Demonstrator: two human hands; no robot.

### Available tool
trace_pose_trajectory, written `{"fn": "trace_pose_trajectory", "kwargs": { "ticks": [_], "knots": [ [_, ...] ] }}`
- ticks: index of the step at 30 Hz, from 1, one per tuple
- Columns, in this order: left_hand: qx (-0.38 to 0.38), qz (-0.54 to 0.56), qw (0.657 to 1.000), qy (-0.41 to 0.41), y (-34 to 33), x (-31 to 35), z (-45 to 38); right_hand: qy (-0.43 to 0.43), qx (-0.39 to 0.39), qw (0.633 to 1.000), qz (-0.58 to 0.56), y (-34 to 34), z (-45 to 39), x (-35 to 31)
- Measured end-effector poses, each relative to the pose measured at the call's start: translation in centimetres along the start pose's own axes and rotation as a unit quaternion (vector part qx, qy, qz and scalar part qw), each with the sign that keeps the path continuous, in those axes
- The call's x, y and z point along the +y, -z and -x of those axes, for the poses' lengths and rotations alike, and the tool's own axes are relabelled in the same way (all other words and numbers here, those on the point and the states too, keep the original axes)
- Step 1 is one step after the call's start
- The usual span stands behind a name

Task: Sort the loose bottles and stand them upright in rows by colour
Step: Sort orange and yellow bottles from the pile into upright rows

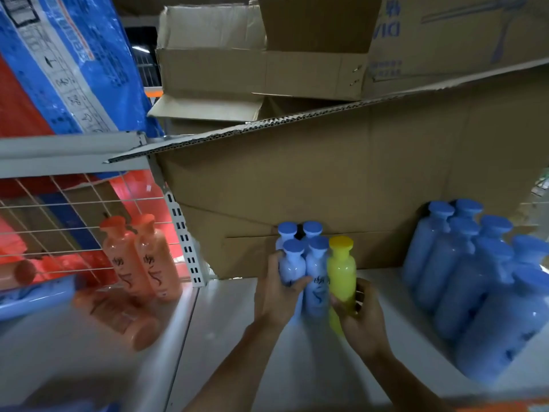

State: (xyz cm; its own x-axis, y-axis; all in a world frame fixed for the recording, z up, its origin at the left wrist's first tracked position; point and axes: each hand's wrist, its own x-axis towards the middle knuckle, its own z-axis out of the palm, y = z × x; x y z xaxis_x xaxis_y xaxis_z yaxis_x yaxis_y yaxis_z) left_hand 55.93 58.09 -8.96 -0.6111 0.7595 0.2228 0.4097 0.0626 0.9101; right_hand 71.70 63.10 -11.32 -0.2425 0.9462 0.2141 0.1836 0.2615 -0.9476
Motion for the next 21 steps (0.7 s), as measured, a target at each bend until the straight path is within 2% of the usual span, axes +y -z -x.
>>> {"fn": "trace_pose_trajectory", "kwargs": {
  "ticks": [7, 14, 18, 21],
  "knots": [
    [0.037, 0.012, 0.999, 0.007, -0.8, 0.2, -0.1, -0.003, -0.018, 1.000, -0.009, 0.5, 0.0, 0.8],
    [0.006, 0.024, 1.000, 0.008, -0.1, 0.3, -0.2, 0.006, -0.049, 0.999, -0.008, 0.3, 1.4, 0.4],
    [0.040, -0.050, 0.998, 0.023, 2.7, -0.4, 1.8, 0.032, -0.075, 0.996, -0.030, -1.2, 2.5, -0.7],
    [0.106, -0.116, 0.986, 0.046, 6.5, -1.2, 3.3, 0.049, -0.113, 0.991, -0.053, -3.8, 3.2, -2.2]
  ]
}}
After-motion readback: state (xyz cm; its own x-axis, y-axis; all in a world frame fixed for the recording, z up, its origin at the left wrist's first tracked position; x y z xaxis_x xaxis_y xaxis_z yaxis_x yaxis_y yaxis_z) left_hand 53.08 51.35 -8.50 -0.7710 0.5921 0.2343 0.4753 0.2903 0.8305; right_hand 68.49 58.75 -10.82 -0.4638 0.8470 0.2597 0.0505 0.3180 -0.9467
